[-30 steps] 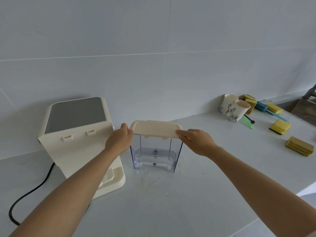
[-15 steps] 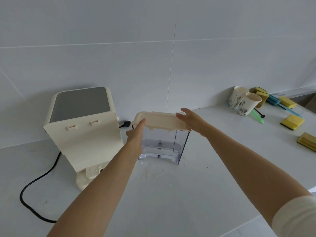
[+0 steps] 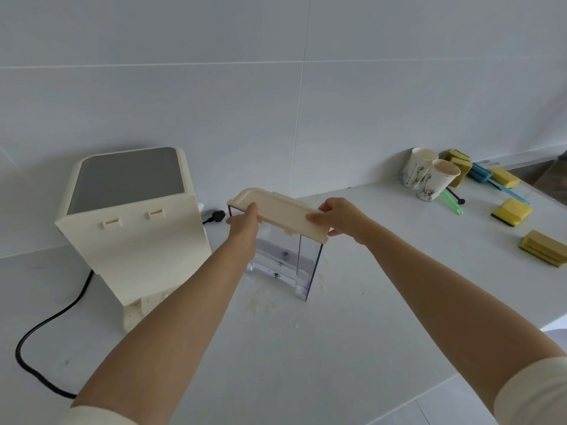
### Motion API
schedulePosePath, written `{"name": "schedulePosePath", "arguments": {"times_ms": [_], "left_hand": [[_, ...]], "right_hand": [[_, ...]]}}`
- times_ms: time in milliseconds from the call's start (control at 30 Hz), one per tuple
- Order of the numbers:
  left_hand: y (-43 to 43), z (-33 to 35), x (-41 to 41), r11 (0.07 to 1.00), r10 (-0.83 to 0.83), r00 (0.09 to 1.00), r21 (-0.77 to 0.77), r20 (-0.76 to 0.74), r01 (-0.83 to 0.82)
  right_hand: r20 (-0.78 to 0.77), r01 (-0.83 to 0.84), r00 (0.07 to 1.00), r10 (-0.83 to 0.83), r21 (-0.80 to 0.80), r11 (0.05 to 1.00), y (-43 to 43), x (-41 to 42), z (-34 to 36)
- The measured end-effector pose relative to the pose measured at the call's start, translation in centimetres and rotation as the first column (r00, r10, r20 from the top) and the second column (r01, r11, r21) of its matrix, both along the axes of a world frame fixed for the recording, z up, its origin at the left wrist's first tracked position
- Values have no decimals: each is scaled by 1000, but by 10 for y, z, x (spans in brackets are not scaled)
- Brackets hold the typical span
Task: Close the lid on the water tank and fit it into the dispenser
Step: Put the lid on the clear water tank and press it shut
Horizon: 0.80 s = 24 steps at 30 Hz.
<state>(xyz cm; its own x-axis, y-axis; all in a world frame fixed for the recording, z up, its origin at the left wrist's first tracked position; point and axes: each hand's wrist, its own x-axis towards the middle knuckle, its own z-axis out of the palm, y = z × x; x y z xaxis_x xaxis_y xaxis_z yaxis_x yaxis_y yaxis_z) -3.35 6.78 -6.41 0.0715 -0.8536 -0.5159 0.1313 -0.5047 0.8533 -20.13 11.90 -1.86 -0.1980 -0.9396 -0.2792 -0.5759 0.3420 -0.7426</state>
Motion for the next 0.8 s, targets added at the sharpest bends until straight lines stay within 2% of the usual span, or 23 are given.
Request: {"name": "schedulePosePath", "arguments": {"times_ms": [200, 400, 633, 733, 800], "left_hand": [[-14, 7, -2, 988, -145, 985, -43, 93, 150], [-22, 21, -6, 947, -311, 943, -39, 113, 317], [-26, 28, -7, 904, -409, 879, -24, 245, 427], [-24, 33, -5, 897, -421, 869, -21, 261, 441], [-19, 37, -4, 902, -379, 873, -88, 307, 422]], "right_hand": [[-23, 4, 1000, -3, 54, 999, 6, 6, -1], [64, 32, 997, -34, 35, 999, 10, 21, -9], [173, 29, 984, -44, 91, 995, 12, 29, -11], [133, -8, 991, -10, 131, 991, 9, 23, -6], [42, 0, 999, -4, 109, 994, 2, 18, -3]]}}
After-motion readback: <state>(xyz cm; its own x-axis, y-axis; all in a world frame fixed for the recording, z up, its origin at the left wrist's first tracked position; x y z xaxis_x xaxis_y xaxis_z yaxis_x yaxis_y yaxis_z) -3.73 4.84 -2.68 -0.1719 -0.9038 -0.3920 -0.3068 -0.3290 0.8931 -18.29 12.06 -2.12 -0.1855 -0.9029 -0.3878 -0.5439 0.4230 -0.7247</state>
